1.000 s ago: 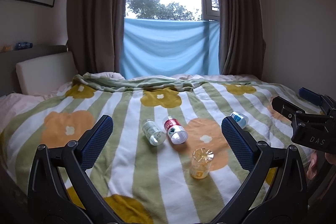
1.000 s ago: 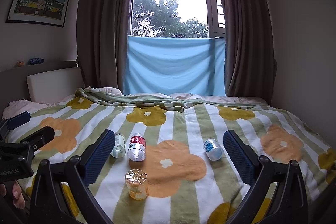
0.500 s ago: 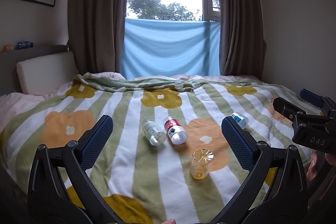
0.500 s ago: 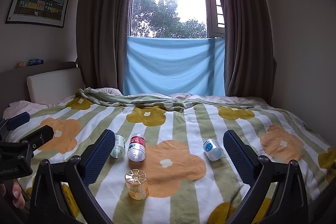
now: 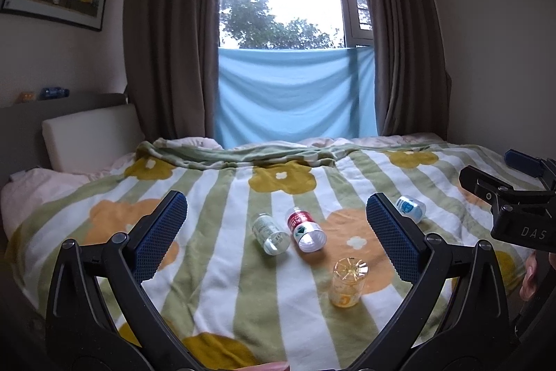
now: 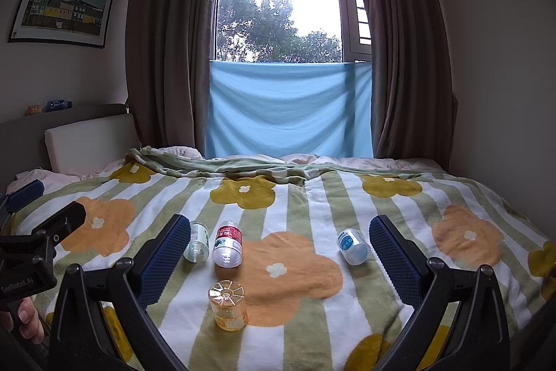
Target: Flip cup upside down
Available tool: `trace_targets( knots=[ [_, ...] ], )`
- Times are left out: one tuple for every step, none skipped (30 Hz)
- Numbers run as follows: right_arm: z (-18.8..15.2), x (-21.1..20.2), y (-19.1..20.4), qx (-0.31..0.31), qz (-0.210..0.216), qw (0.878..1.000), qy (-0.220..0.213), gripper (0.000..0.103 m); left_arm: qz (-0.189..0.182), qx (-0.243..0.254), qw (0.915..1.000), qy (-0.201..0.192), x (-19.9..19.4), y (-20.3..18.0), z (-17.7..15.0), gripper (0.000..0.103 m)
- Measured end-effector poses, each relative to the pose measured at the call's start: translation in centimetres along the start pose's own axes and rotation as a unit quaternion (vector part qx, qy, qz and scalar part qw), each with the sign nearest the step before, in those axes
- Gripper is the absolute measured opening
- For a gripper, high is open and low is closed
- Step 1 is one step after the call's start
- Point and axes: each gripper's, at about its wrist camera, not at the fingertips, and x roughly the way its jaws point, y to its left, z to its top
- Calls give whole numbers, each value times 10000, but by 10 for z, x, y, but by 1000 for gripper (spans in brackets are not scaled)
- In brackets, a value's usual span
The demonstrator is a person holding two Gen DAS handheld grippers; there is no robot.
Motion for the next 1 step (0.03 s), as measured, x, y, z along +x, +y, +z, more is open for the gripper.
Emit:
trace_targets(
  knots=[
    [0, 0, 0, 1, 2, 10000, 7, 103, -48, -5, 10000, 35, 1, 0, 0, 103]
  ],
)
